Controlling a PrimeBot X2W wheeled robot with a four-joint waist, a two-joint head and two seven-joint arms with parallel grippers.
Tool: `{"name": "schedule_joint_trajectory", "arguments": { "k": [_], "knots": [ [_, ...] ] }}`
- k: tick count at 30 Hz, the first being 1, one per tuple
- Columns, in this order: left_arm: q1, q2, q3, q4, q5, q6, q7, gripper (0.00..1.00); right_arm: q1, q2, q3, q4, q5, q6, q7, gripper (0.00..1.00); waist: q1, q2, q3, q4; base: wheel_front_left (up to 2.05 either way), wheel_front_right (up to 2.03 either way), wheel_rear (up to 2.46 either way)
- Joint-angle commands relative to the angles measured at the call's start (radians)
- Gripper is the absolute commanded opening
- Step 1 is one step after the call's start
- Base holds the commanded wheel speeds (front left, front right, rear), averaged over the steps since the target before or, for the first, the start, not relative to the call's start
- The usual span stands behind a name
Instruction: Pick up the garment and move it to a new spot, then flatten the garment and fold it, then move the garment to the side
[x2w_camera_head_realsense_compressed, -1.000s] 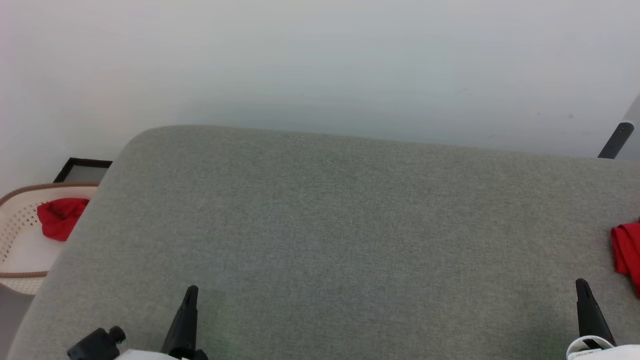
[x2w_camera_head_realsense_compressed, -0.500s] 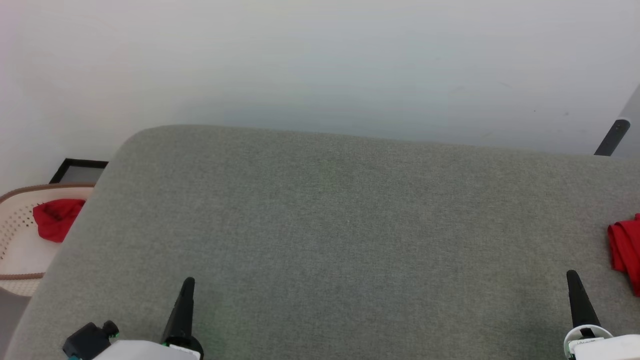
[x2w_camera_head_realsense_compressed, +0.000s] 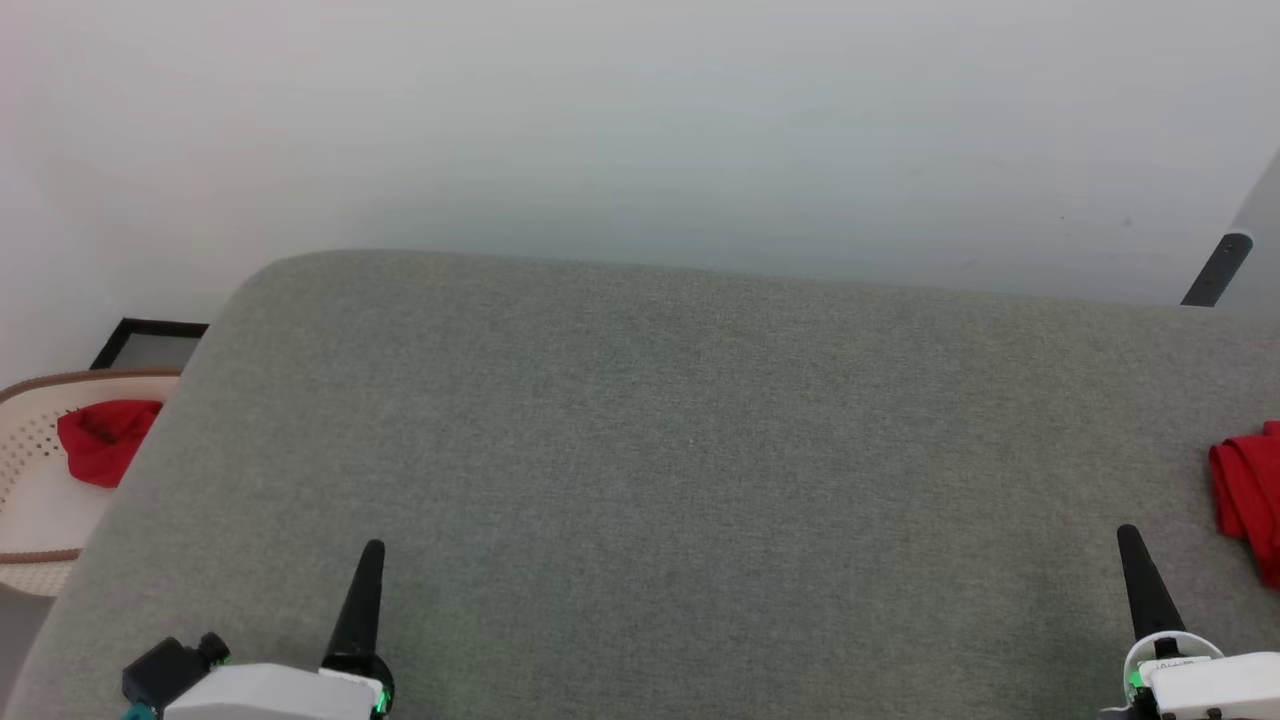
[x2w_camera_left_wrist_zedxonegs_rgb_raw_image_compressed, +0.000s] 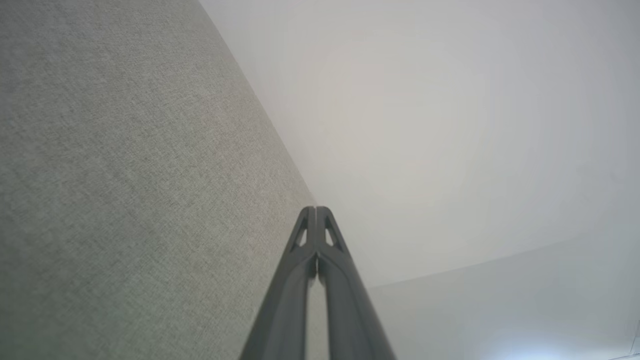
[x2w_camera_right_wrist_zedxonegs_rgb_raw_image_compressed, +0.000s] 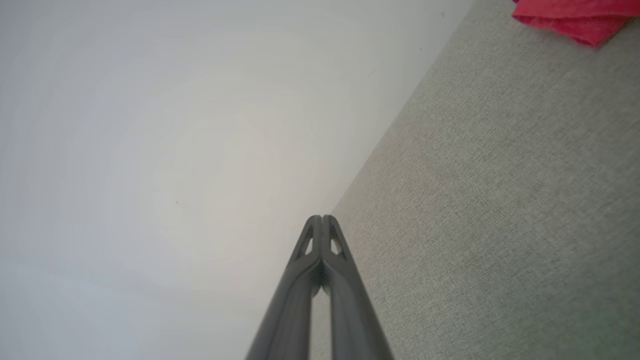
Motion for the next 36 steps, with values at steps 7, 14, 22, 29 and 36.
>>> {"name": "schedule_joint_trajectory", "arguments": {
  "k": [7, 14, 22, 29, 36],
  "knots": [
    [-0.031, -0.007, 0.018, 0.005, -0.072, -0.002, 0.023, 0.00, -0.032, -0.007, 0.009, 0.011, 0.081, 0.000, 0.014, 0.00, 0.0000, 0.0000, 0.002, -0.005, 0.00, 0.00, 0.00],
    [-0.043, -0.014, 0.030, 0.014, -0.126, -0.003, 0.039, 0.00, -0.044, -0.007, 0.016, 0.023, 0.142, 0.000, 0.026, 0.00, 0.0000, 0.0000, 0.003, -0.009, 0.00, 0.00, 0.00],
    [-0.057, -0.022, 0.043, 0.023, -0.184, -0.003, 0.059, 0.00, -0.056, -0.007, 0.021, 0.038, 0.207, 0.000, 0.038, 0.00, 0.0000, 0.0000, 0.005, -0.014, 0.00, 0.00, 0.00],
    [-0.068, -0.029, 0.054, 0.032, -0.233, -0.003, 0.075, 0.00, -0.068, -0.007, 0.027, 0.050, 0.260, 0.000, 0.048, 0.00, 0.0000, 0.0000, 0.007, -0.019, 0.00, 0.00, 0.00],
    [-0.077, -0.035, 0.065, 0.040, -0.277, -0.003, 0.090, 0.00, -0.080, -0.007, 0.032, 0.060, 0.311, 0.000, 0.057, 0.00, 0.0000, 0.0000, 0.009, -0.023, 0.00, 0.00, 0.00]
  ]
}}
